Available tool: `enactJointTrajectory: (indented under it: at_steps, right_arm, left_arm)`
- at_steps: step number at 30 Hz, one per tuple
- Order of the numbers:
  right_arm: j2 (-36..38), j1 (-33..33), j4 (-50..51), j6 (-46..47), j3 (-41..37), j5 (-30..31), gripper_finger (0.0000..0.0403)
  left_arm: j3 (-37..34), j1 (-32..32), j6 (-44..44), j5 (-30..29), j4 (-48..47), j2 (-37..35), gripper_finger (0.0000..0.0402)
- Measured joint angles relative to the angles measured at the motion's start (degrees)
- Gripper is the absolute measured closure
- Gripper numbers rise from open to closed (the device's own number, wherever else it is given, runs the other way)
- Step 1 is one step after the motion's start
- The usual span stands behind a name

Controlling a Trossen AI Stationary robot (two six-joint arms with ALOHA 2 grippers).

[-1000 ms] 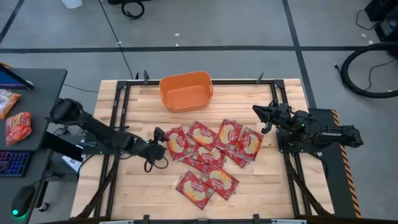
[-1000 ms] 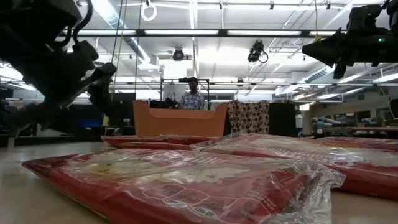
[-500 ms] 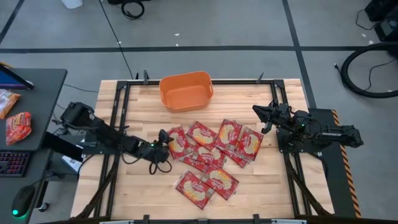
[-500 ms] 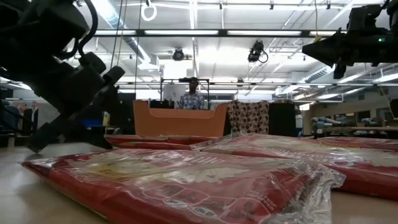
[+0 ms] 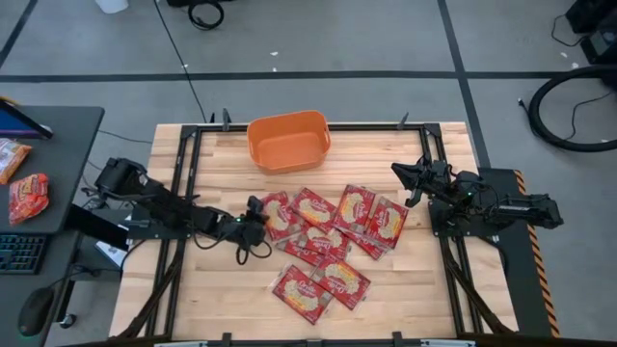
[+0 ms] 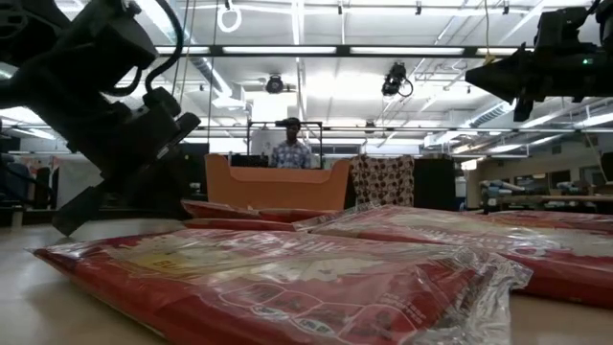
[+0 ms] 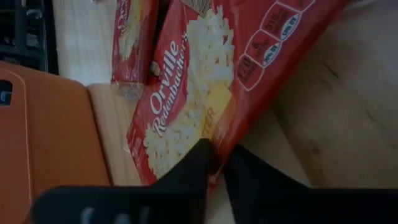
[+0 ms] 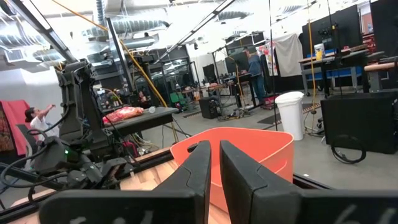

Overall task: Sort popcorn bags into baskets
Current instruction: Put the red popcorn bag into the orange bin

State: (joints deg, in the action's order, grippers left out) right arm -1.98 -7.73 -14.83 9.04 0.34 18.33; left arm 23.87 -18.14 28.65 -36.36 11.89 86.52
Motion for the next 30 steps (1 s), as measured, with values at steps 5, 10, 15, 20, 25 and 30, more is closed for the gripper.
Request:
enactJointTrajectory:
  at_steps: [5,10,15,20,25,30]
  right_arm:
    - [0.0,-0.02,-0.02,0.0,0.01,-0.01,0.0364]
    - [0.0,0.0,-0.02,0.0,0.02,0.0,0.0364]
    - [0.01,0.0,-0.02,0.0,0.0,-0.01,0.0364]
    - [0.0,0.0,-0.04,0.0,0.0,0.0,0.0364]
    - [0.0,-0.01,-0.03,0.0,0.01,-0.01,0.0364]
    - [0.0,0.0,-0.02,0.0,0.02,-0.02,0.0364]
  left_arm:
    - [5.9,0.12,-1.7,-1.1,-4.15,-0.14,0.0393]
    - [17.18,0.1,-5.11,-1.13,-21.75,-0.7,0.0394]
    - [31.21,2.11,-7.38,-1.1,-36.26,-0.67,0.0394]
    - [43.05,7.54,-15.33,-2.11,-43.35,-0.67,0.0395]
    - [48.26,16.97,-25.35,-3.25,-48.25,-0.33,0.0396]
    - [48.44,26.97,-26.95,-1.41,-48.4,1.85,0.0396]
